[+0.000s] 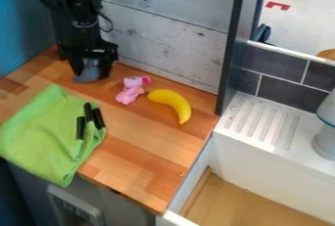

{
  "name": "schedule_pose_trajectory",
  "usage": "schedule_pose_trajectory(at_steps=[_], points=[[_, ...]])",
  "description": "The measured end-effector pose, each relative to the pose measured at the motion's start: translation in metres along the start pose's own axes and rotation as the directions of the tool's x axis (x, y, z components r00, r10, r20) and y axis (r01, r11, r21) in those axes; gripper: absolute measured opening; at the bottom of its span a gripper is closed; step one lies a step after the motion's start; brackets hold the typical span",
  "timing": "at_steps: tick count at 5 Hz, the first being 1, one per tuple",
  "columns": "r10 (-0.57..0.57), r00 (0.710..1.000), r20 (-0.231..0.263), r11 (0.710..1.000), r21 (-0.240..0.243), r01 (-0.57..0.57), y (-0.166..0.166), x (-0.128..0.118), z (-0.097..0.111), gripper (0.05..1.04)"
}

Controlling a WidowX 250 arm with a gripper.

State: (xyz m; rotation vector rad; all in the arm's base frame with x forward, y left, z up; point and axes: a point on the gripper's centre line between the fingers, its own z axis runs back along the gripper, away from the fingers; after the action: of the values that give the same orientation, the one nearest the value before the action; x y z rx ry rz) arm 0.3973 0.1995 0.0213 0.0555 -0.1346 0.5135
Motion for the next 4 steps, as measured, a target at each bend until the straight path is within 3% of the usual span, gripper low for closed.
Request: schedule_pose_trajectory(at_steps=[1,2,3,4], points=[[0.079,0.994,0.070,0.995,-0.069,-0.074,0.020,-0.001,0.025,1.003],[0.121,0.974,0.191,0.987,-0.125,-0.098,0.040,-0.004,0.071,1.000],[0.064,0.975,0.213,0.989,-0.143,-0.034,0.049,-0.026,0.085,1.000],[-0.095,0.991,0.099,0.992,-0.076,0.103,0.053,-0.076,0.091,1.000]])
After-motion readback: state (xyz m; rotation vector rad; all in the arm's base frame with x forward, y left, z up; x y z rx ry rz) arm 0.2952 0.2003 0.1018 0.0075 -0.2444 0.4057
